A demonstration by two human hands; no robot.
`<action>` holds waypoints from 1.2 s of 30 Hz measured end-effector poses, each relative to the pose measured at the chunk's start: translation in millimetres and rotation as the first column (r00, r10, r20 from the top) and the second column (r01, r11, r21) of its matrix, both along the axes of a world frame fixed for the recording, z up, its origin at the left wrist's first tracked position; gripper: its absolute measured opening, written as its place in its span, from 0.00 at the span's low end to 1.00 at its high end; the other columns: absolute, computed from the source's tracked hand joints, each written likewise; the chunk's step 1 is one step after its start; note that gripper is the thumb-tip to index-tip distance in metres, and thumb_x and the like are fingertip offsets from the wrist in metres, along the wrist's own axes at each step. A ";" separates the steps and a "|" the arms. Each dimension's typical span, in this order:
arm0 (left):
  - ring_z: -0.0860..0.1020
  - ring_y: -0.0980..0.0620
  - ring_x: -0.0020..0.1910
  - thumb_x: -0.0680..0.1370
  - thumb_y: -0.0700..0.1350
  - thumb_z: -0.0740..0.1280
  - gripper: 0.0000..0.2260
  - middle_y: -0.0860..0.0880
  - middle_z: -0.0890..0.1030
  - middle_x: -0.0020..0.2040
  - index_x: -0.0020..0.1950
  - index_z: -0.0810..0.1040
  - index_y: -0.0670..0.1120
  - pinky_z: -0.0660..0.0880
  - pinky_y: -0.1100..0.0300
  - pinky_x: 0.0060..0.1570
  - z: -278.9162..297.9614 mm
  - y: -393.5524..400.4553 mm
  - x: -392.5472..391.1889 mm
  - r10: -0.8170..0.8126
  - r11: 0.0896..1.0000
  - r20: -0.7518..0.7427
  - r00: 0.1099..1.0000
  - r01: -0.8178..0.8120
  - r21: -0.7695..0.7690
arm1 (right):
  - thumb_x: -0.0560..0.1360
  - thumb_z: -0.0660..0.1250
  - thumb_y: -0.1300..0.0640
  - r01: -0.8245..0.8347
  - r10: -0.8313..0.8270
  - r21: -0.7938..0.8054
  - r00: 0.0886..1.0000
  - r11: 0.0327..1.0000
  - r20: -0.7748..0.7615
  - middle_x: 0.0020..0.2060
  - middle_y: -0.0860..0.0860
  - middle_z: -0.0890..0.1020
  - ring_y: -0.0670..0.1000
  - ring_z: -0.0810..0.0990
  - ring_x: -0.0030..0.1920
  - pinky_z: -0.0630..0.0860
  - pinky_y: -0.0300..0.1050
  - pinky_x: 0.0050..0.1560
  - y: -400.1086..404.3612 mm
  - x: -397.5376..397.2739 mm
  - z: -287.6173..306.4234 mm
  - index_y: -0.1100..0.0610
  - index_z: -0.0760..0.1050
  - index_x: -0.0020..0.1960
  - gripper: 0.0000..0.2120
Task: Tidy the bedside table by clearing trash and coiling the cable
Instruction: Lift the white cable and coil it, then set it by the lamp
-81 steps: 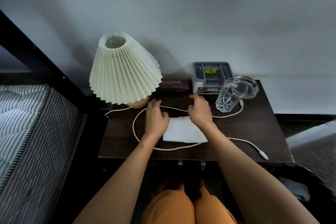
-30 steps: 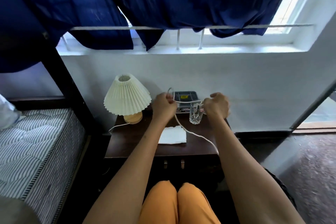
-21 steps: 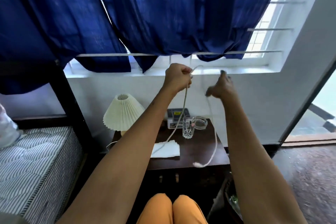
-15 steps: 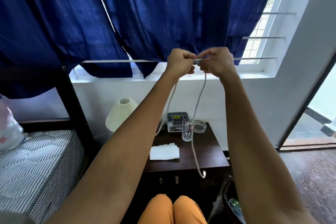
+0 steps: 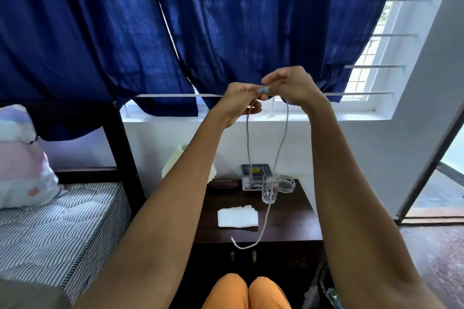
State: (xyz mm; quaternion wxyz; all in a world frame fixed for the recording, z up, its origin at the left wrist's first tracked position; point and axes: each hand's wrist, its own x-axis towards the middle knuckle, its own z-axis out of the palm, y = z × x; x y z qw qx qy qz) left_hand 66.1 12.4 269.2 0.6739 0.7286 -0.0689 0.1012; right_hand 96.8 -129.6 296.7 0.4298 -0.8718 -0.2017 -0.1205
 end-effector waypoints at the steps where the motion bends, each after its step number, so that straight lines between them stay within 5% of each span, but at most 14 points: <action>1: 0.73 0.55 0.32 0.78 0.40 0.65 0.07 0.49 0.78 0.36 0.51 0.81 0.39 0.77 0.65 0.36 1.4 -0.3 -1.3 -0.008 1.000 -0.005 1.000 0.008 -0.013 | 0.68 0.75 0.58 -0.029 0.028 0.013 0.999 1.000 0.026 0.45 0.53 0.85 0.52 0.82 0.50 0.77 0.43 0.57 0.4 -3.8 3.5 0.54 0.83 0.46 0.07; 5: 0.76 0.54 0.33 0.79 0.41 0.65 0.12 0.48 0.80 0.39 0.57 0.79 0.36 0.79 0.64 0.36 4.3 6.2 -7.4 -0.070 0.997 -0.042 0.997 0.070 -0.018 | 0.71 0.73 0.61 0.003 -0.006 0.022 0.991 1.000 0.132 0.40 0.53 0.84 0.57 0.83 0.47 0.80 0.42 0.48 1.9 -5.3 5.6 0.59 0.84 0.45 0.04; 9: 0.76 0.52 0.34 0.79 0.40 0.63 0.10 0.47 0.79 0.40 0.56 0.80 0.37 0.79 0.64 0.37 5.0 21.0 -11.5 -0.037 0.996 -0.098 0.994 0.045 0.077 | 0.73 0.69 0.61 0.139 -0.175 0.184 0.965 0.973 0.195 0.42 0.53 0.84 0.50 0.81 0.43 0.73 0.32 0.42 0.2 9.1 -6.5 0.57 0.81 0.47 0.04; 13: 0.73 0.54 0.31 0.78 0.40 0.64 0.08 0.47 0.78 0.37 0.51 0.82 0.39 0.77 0.65 0.36 8.1 18.1 -9.5 -0.011 1.000 -0.031 0.999 0.011 0.014 | 0.70 0.72 0.64 -0.140 0.132 0.114 0.988 0.984 0.074 0.41 0.53 0.84 0.52 0.83 0.45 0.80 0.44 0.51 1.0 14.7 -11.2 0.58 0.81 0.50 0.09; 16: 0.72 0.54 0.30 0.78 0.40 0.64 0.08 0.47 0.78 0.36 0.51 0.82 0.39 0.76 0.64 0.36 11.1 16.3 -9.9 -0.018 0.999 -0.008 1.000 0.018 -0.040 | 0.70 0.72 0.64 -0.137 0.110 0.200 0.984 0.970 0.140 0.40 0.56 0.85 0.53 0.84 0.41 0.81 0.49 0.51 7.8 13.8 -14.0 0.60 0.83 0.48 0.07; 21: 0.75 0.54 0.34 0.80 0.42 0.62 0.11 0.49 0.79 0.39 0.57 0.80 0.40 0.78 0.61 0.41 -6.8 35.4 -16.5 -0.106 0.994 -0.064 0.992 0.108 0.029 | 0.72 0.70 0.63 0.130 -0.156 0.666 0.988 0.734 -0.022 0.31 0.53 0.81 0.48 0.78 0.31 0.76 0.39 0.35 -2.6 22.3 -17.5 0.56 0.82 0.44 0.04; 27: 0.76 0.54 0.33 0.81 0.43 0.61 0.12 0.52 0.77 0.34 0.58 0.79 0.40 0.78 0.61 0.44 -32.1 37.8 -19.5 -0.247 0.968 -0.178 0.953 0.251 0.004 | 0.75 0.65 0.63 0.284 -0.207 0.720 0.958 0.633 -0.197 0.32 0.53 0.78 0.47 0.74 0.28 0.77 0.37 0.32 -4.4 28.1 -27.1 0.59 0.79 0.47 0.04; 29: 0.75 0.56 0.32 0.81 0.42 0.60 0.11 0.53 0.76 0.33 0.58 0.79 0.41 0.77 0.60 0.43 -38.5 39.2 -18.7 -0.274 0.962 -0.187 0.943 0.268 -0.055 | 0.76 0.64 0.63 0.337 -0.229 0.667 0.942 0.665 -0.246 0.36 0.55 0.79 0.48 0.75 0.29 0.76 0.39 0.30 -6.2 31.1 -30.1 0.57 0.77 0.46 0.04; 31: 0.72 0.57 0.29 0.81 0.42 0.60 0.11 0.53 0.74 0.32 0.56 0.80 0.42 0.74 0.62 0.40 -38.5 37.9 -16.5 -0.250 0.966 -0.169 0.953 0.233 -0.115 | 0.73 0.66 0.64 0.295 -0.205 0.519 0.953 0.802 -0.224 0.36 0.54 0.79 0.48 0.76 0.32 0.73 0.38 0.32 -6.1 31.0 -31.6 0.53 0.77 0.44 0.07; 33: 0.68 0.58 0.27 0.81 0.42 0.59 0.10 0.53 0.71 0.32 0.52 0.81 0.43 0.70 0.64 0.35 -31.6 32.3 -13.1 -0.183 0.977 -0.140 0.973 0.164 -0.137 | 0.70 0.68 0.65 0.115 -0.046 0.383 0.981 0.917 -0.187 0.34 0.52 0.80 0.49 0.77 0.35 0.71 0.38 0.36 -1.6 23.4 -30.3 0.53 0.79 0.46 0.08; 36: 0.63 0.58 0.25 0.82 0.43 0.58 0.11 0.52 0.69 0.31 0.48 0.80 0.44 0.65 0.67 0.28 -18.6 23.0 -10.1 -0.138 0.978 -0.107 0.985 0.119 -0.170 | 0.71 0.70 0.66 -0.170 0.280 0.392 0.928 0.904 -0.244 0.37 0.52 0.81 0.48 0.80 0.38 0.76 0.39 0.45 5.1 11.1 -27.4 0.55 0.79 0.47 0.08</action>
